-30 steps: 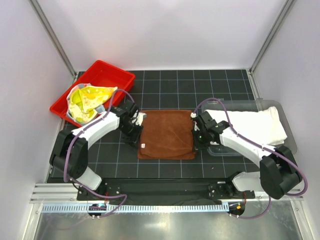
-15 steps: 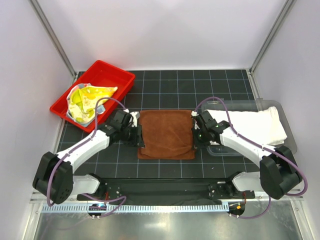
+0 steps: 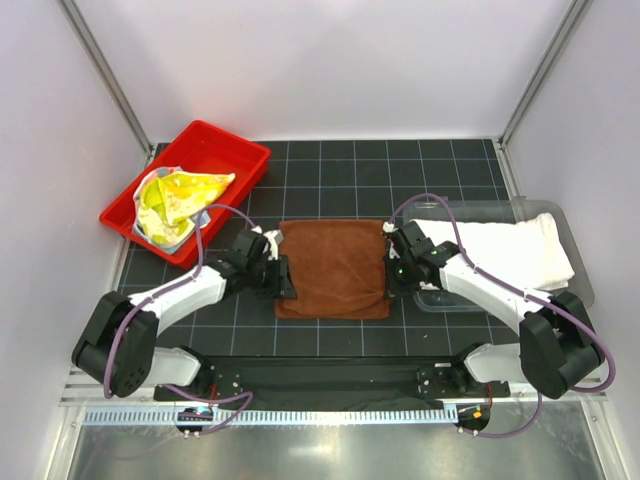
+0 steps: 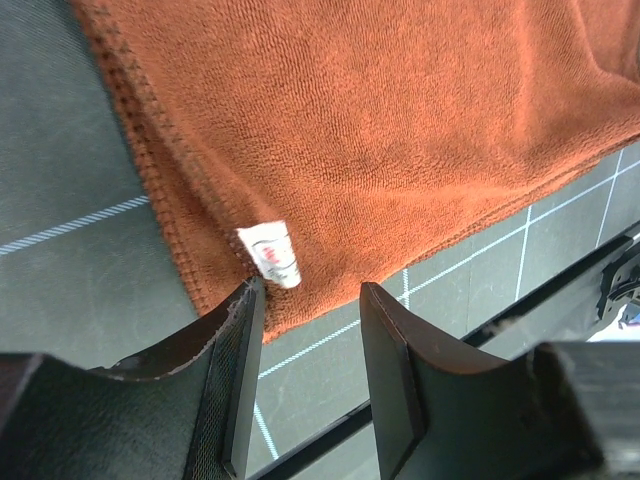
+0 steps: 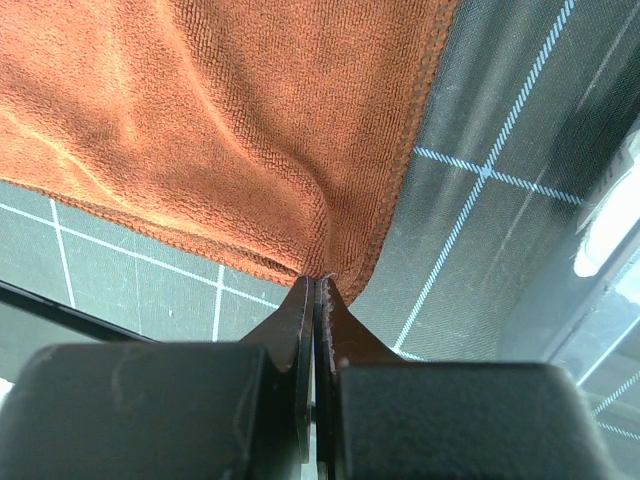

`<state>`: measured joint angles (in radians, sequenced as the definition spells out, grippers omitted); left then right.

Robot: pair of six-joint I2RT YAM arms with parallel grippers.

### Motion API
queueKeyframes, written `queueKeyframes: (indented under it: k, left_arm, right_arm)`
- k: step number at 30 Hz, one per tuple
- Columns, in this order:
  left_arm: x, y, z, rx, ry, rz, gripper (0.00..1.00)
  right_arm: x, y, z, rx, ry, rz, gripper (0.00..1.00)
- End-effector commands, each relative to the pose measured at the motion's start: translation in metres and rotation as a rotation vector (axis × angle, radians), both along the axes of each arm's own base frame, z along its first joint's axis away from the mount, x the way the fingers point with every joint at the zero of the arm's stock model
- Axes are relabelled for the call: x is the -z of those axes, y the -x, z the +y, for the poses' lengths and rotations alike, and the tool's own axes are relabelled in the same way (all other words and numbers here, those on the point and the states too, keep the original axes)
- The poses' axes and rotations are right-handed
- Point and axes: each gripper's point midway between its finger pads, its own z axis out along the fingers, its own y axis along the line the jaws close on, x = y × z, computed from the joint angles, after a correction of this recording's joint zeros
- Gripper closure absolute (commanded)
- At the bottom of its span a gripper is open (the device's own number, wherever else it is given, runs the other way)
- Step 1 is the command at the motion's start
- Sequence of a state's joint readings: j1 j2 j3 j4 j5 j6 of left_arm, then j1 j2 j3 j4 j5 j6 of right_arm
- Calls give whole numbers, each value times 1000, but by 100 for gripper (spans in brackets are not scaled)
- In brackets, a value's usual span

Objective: Fold and stack the towels
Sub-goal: Fold the towel

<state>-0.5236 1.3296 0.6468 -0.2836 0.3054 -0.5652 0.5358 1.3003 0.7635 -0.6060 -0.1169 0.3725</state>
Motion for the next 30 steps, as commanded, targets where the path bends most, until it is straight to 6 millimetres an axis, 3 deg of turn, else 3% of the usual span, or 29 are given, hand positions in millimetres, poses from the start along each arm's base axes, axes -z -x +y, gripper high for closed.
queueKeyframes:
  k: [1, 9, 14, 21, 30]
  left_arm:
    - [-2, -3, -14, 24, 49, -30, 54]
    - [5, 10, -9, 20, 14, -19, 55]
    - [6, 14, 6, -24, -49, -33, 54]
    - [-8, 17, -3, -14, -8, -50, 55]
    - [9, 30, 2, -60, -85, -14, 56]
  right_arm:
    - [-11, -10, 4, -3, -13, -57, 98]
    - [-12, -9, 3, -1, -13, -61, 98]
    - [-10, -9, 2, -1, -8, -59, 98]
    - [-10, -9, 1, 3, -5, -60, 98]
    - [-13, -8, 2, -1, -11, -63, 98]
